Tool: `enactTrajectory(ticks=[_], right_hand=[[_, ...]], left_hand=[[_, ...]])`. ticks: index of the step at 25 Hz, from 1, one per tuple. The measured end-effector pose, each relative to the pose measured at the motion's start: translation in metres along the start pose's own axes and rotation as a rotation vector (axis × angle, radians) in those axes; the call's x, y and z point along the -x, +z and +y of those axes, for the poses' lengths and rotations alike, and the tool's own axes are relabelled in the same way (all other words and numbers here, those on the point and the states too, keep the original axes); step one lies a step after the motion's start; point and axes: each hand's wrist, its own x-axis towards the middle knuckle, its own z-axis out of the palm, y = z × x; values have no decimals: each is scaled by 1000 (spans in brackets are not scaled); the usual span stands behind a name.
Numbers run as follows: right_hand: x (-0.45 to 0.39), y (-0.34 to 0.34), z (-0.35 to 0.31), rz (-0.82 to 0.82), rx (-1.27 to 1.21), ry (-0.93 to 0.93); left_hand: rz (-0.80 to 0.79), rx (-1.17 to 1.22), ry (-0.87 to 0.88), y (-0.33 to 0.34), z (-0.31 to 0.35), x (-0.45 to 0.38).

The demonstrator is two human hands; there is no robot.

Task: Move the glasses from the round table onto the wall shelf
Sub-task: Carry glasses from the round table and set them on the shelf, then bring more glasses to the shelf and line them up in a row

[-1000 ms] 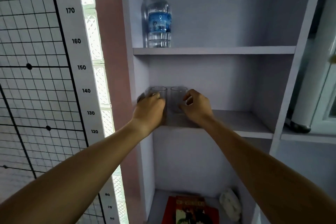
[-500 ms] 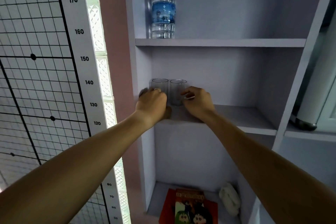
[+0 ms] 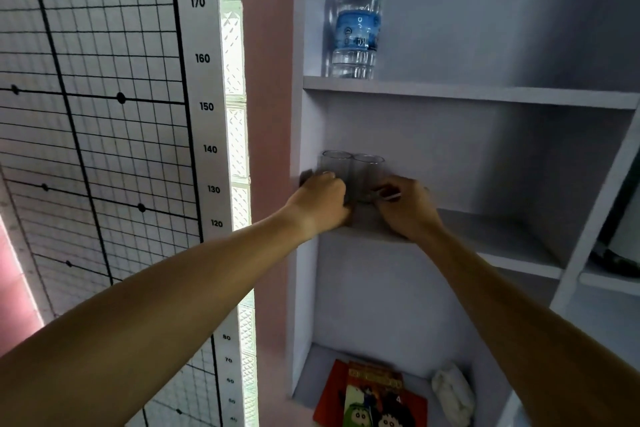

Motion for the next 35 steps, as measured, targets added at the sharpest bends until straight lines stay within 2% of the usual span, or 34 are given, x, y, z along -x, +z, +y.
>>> enactTrajectory(ticks=[5, 7, 12, 18, 21, 25, 31, 35], right_hand=[[13, 12, -45, -37, 30, -53], [20, 30, -85, -106, 11, -113], [71, 99, -215, -349, -145, -278], [203, 185, -418, -659, -243, -566], [285, 212, -513, -791, -335, -689], [403, 236, -639, -954, -413, -885], [544, 257, -779, -1130, -539, -1130], [609, 279, -856, -1221, -604, -1250]], left_hand=[[-102, 211, 127, -36, -38, 60], [-115, 203, 102, -58, -72, 99], [-165, 88, -274, -127, -183, 237], [-153, -129, -711, -252, -262, 480], [-188, -178, -925, -312, -268, 608], [-141, -265, -1177, -391, -252, 772], [-73, -382, -1469, -469, -220, 942], [-46, -447, -1616, -504, -220, 1023]])
